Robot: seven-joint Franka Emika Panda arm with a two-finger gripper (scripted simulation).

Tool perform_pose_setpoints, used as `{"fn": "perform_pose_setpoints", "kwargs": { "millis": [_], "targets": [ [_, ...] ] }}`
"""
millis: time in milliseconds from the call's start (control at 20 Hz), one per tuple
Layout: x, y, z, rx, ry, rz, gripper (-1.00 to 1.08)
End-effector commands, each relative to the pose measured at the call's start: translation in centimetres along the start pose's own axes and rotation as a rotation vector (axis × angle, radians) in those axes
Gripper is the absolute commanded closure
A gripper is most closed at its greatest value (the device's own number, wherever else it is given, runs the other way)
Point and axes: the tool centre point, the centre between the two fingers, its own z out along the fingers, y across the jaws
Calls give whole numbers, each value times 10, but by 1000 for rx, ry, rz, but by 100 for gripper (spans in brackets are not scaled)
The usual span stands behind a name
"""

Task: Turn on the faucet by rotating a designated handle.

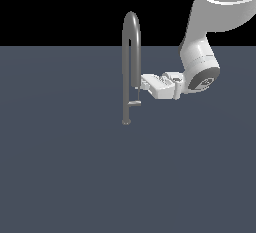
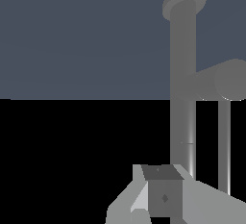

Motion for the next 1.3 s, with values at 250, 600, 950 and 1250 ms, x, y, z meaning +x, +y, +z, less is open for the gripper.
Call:
{"fn": "perform_pose_setpoints", "kwargs": {
  "millis": [250, 600, 950, 1250],
  "targets": [
    [-5, 15, 0, 0, 0, 0, 108],
    [-7, 23, 0, 3, 2, -1, 108],
    [-7, 42, 0, 2, 1, -1, 108],
    [-6, 60, 0, 1, 1, -1, 108]
  ]
}}
